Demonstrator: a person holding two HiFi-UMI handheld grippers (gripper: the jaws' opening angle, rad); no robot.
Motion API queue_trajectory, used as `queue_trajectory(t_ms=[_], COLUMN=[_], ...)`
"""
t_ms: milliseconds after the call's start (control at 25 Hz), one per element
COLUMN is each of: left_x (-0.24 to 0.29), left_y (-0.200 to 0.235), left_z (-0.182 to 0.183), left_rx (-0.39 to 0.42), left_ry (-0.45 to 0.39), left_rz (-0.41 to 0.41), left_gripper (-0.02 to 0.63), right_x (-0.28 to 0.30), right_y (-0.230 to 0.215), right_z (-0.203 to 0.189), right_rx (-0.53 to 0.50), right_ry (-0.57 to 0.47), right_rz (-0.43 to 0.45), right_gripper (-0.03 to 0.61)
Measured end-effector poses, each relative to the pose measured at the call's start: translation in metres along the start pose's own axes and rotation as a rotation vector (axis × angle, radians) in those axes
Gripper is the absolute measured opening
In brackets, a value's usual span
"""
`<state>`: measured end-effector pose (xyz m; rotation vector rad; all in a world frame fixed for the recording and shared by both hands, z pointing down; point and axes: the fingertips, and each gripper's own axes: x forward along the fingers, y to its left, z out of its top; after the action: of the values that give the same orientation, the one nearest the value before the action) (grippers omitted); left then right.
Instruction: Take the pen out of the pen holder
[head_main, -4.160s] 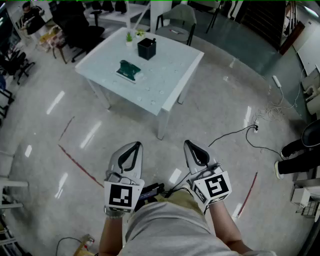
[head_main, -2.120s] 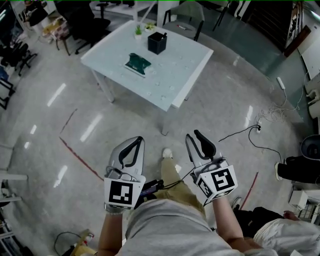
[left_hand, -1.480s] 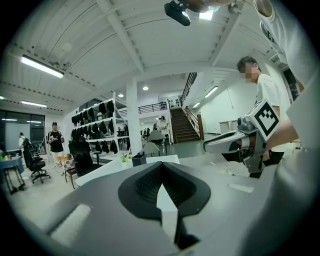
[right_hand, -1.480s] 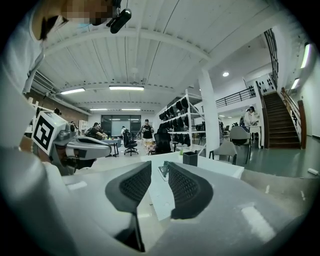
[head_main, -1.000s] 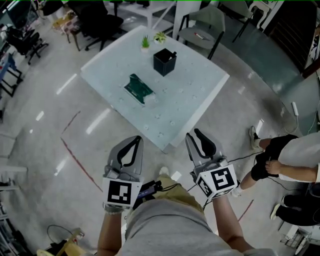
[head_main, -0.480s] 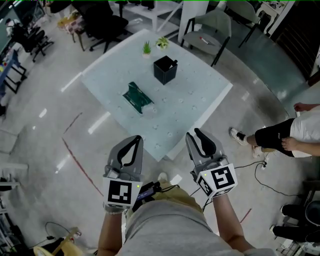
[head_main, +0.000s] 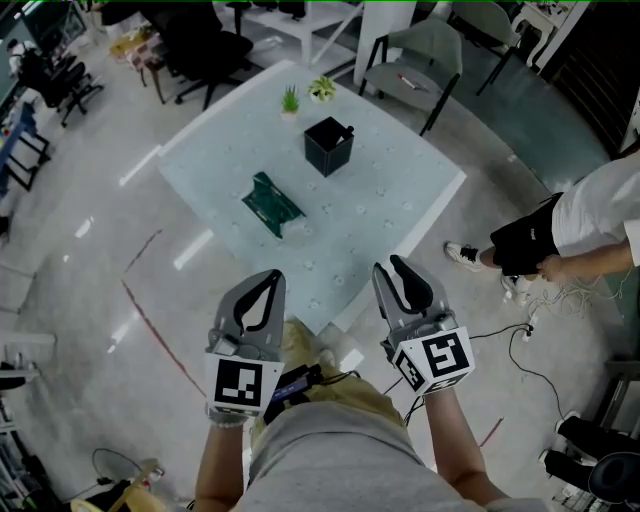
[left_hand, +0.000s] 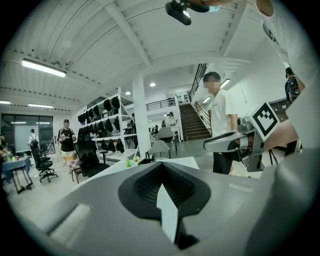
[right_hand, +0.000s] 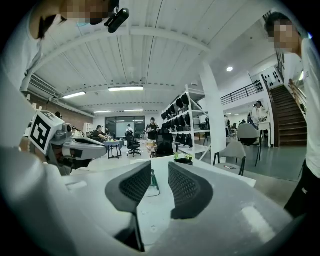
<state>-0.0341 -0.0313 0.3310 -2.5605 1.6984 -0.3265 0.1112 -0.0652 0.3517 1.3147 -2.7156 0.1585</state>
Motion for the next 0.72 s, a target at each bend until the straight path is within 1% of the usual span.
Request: queue_trajectory(t_ms=[720], left_x=[0.077], left_y=[0.068], left_z=[-0.010], left_rx=[-0.005], left_ry=[0.023], left_rz=[-0.062], left_gripper=[0.014], right_x=[0.093], right_y=[-0.034], right_z=[0.008], right_rx=[0.015], right_ry=[0.039], right_rz=[-0.055], right_gripper=[0.117])
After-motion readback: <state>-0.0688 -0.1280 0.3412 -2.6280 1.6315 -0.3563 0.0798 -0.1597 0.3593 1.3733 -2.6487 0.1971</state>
